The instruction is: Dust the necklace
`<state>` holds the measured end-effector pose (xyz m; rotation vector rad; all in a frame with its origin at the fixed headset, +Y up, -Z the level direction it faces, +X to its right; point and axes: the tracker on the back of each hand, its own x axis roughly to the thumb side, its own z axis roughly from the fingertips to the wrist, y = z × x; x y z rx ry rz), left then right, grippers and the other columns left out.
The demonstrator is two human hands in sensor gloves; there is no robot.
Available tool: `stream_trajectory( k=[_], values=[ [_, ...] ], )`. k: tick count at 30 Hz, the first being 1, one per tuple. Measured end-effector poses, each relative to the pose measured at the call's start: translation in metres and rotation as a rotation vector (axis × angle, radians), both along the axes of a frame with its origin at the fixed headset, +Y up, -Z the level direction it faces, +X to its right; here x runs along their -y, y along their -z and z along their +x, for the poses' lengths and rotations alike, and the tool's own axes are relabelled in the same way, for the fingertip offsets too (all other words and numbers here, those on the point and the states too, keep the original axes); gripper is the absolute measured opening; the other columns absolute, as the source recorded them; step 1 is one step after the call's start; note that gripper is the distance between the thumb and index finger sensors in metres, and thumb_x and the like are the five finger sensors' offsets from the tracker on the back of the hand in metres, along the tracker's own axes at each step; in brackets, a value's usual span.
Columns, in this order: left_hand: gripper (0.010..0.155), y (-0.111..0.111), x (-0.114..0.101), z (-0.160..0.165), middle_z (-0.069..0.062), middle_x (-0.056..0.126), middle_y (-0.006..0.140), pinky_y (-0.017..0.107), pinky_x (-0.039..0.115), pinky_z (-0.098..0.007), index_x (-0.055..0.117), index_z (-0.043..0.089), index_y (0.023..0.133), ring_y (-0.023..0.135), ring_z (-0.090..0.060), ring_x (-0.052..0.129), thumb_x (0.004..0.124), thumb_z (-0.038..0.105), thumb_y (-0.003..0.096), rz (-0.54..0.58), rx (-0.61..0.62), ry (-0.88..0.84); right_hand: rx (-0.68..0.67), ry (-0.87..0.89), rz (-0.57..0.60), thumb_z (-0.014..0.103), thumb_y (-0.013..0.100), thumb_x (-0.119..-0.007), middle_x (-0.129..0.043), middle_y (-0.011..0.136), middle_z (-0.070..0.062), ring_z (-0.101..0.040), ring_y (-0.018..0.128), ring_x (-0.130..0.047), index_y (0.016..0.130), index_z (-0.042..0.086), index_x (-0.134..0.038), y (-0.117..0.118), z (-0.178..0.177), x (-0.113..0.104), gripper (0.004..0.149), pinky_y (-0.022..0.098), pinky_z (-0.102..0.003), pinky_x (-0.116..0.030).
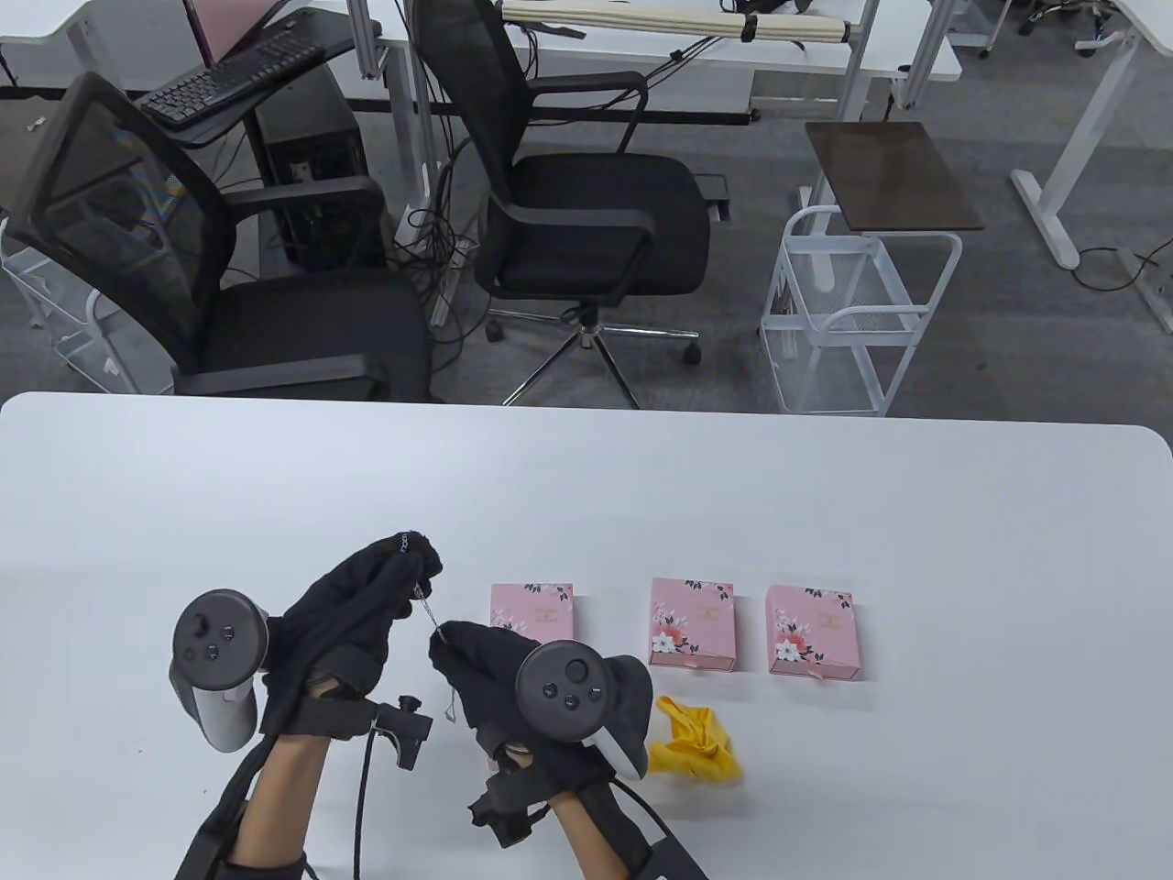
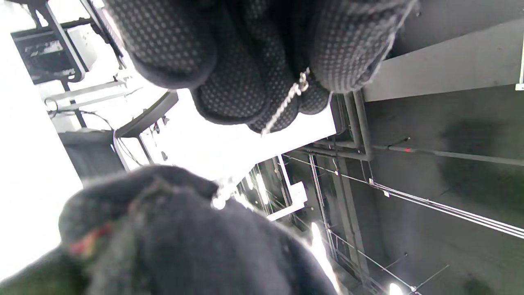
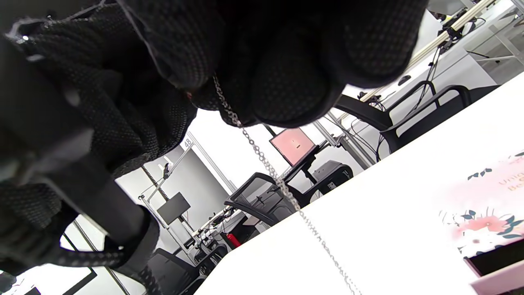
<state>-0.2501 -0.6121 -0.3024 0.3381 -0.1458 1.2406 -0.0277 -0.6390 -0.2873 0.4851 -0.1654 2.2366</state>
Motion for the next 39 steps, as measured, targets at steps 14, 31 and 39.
stream_trajectory(
  k=[14,31,39],
  values=[
    [0.036,-0.005,-0.005,-0.001,-0.001,0.103,0.081,0.047,0.088,-0.038,0.093,0.029,0.086,0.066,-0.019,0.1,0.086,0.046,0.055,0.021,-0.02,0.024,-0.011,-0.007,-0.047,0.029,0.061,-0.079,-0.095,0.077,-0.018,-0.034,0.054,-0.097,0.091,0.011,-0.084,0.005,-0.002,0.009,0.035,0.046,-0.046,-0.082],
    [0.037,-0.014,-0.016,0.018,0.0,0.103,0.082,0.049,0.087,-0.039,0.094,0.029,0.085,0.068,-0.02,0.099,0.088,0.047,0.0538,0.067,0.082,0.074,0.097,-0.331,-0.116,0.039,0.064,-0.078,-0.074,0.101,-0.029,-0.049,0.076,-0.084,0.108,0.005,-0.064,0.012,0.048,0.013,0.058,0.057,-0.054,-0.074],
    [0.037,-0.014,-0.014,0.018,0.0,0.102,0.083,0.049,0.087,-0.04,0.093,0.03,0.086,0.069,-0.021,0.098,0.086,0.048,0.0547,0.061,0.068,0.061,0.29,-0.537,-0.207,0.04,0.064,-0.078,-0.069,0.105,-0.032,-0.052,0.081,-0.079,0.11,0.004,-0.061,0.007,0.14,0.02,0.061,0.06,-0.057,-0.071]
  ],
)
